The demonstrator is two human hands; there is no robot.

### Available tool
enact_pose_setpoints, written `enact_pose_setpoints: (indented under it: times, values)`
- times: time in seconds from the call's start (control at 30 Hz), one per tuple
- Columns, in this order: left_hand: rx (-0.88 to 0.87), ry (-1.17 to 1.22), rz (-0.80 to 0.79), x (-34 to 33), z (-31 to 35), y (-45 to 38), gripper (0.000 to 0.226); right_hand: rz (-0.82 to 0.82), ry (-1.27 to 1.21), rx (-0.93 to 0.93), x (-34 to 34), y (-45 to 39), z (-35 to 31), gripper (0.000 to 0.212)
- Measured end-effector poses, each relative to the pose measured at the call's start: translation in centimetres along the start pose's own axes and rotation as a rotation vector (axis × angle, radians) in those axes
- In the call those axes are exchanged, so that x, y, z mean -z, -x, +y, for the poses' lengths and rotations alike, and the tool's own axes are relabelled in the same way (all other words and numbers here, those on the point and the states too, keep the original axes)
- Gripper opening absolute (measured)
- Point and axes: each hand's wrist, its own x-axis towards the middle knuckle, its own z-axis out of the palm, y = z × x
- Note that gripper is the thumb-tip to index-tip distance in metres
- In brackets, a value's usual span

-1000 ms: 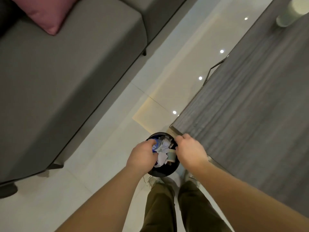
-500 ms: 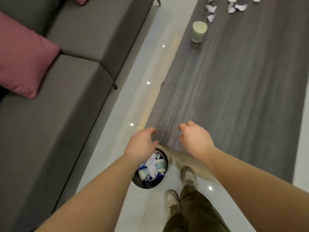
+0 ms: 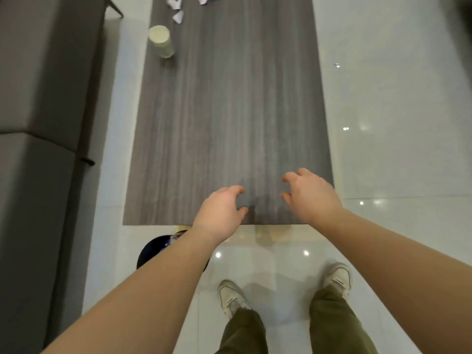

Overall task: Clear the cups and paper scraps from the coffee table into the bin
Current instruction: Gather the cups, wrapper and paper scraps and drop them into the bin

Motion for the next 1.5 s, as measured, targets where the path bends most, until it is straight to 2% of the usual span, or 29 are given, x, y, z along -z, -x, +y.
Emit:
enact_pose_setpoints:
  times: [0.2, 0.43, 0.7, 0.9, 1.23, 1.5]
  values:
    - [-0.04, -0.047, -0.024, -2.8, 10.7, -3.6, 0.045, 0.019, -0.078, -0.075, 3.2, 1.4, 10.3, 0.031]
    - [-0.047, -0.027, 0.029, -5.3, 23.9, -6.3, 0.043, 0.046, -0.129, -0.037, 9.7, 1.9, 20.1, 0.03]
    - [-0.058, 0.018, -0.007, -3.2, 34.6, -9.1, 0.046, 0.055, -0.119, -0.053, 18.4, 2.3, 30.4, 0.037]
    - [0.007, 0.05, -0.001, 0.1, 37.4, -11.6, 0.046, 0.015, -0.122, 0.012, 23.0, -1.6, 30.8, 0.039]
    - [0.139, 0.07, 0.008, 7.6, 37.7, -17.0, 0.045, -0.09, -0.07, 0.168, 29.8, -11.1, 27.7, 0.038]
    - [0.25, 0.117, 0.11, 14.5, 39.5, -22.4, 0.046, -0.105, -0.025, 0.307, 36.9, -20.2, 26.4, 0.038]
